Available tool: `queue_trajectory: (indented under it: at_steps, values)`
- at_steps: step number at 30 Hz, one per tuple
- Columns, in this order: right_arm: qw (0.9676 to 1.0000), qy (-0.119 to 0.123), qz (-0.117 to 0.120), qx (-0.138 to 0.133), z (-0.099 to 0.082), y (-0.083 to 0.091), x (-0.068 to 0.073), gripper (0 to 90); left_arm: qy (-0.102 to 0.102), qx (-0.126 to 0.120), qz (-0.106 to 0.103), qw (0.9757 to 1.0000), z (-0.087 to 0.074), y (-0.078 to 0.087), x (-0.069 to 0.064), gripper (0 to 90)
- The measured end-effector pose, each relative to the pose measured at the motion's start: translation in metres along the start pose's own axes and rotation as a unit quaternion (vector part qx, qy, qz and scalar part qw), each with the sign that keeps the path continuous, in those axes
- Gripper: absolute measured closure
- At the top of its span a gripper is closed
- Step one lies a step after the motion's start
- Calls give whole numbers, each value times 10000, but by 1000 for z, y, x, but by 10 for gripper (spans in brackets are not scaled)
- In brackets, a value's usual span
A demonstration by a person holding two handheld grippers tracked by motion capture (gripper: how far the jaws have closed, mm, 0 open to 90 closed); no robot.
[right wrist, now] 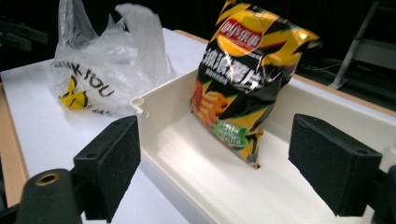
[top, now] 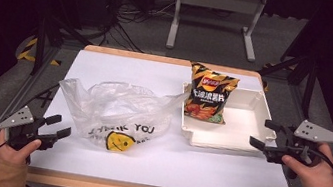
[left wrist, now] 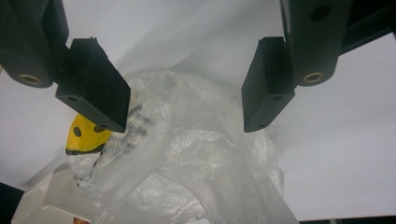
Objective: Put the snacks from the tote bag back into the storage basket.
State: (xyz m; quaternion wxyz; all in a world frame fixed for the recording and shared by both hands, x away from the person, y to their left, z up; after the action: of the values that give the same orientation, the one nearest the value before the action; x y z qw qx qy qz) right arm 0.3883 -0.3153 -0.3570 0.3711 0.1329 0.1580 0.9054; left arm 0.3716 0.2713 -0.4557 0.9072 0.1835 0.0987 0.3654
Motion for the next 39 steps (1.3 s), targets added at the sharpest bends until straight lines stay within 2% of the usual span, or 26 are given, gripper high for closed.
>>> queue_trajectory:
  at_steps: [4, 7, 16, 18, 21, 27, 31, 35, 37, 39]
  values:
    - [10000, -47, -17, 50, -15, -6, 1, 176, 65, 15, 26, 10000, -1, -1, 0, 341]
    - [9999, -143, -15, 27, -26, -12, 0, 176, 25, 12, 3, 10000, 0, -1, -1, 341]
    - [9988, -351, -349, 17, -53, -25, -9, 193, 42, 16, 7, 10000, -1, -1, -1, 346]
    - [9978, -492, -436, 31, -63, -30, -11, 190, 21, 16, 5, 10000, -1, -1, -2, 346]
    - [9968, -450, -662, 20, -71, -34, -13, 190, -13, 24, -5, 10000, -1, -2, -2, 345]
    - [9962, -612, -624, 68, -86, -39, -13, 190, 8, 23, -25, 10000, -1, -3, -3, 345]
    - [9954, -645, -705, 104, -92, -38, -16, 190, -24, -17, -27, 10000, -1, -2, -2, 342]
    - [9939, -721, -799, 249, -99, -38, -16, 190, 10, -20, -24, 10000, -2, -3, -2, 341]
    - [9911, -824, -944, 442, -106, -37, -19, 190, 51, 6, -12, 10000, -3, -3, -1, 340]
    - [9909, -862, -914, 484, -110, -38, -17, 190, 66, 19, -11, 10000, -4, -3, 0, 341]
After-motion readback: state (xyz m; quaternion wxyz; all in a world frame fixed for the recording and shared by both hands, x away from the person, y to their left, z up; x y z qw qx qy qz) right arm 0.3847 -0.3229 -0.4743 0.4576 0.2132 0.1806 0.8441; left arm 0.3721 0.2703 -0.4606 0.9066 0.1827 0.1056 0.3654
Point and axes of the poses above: each handheld gripper's, and its own axes: y roughly backward along the jaws, z roughly out of its top, x roughly to its left, the point moved 8 cm from there along -y, roughly forward along the jaws, and after that the axes turned 8 degrees about -y, right-handed, at the moved point
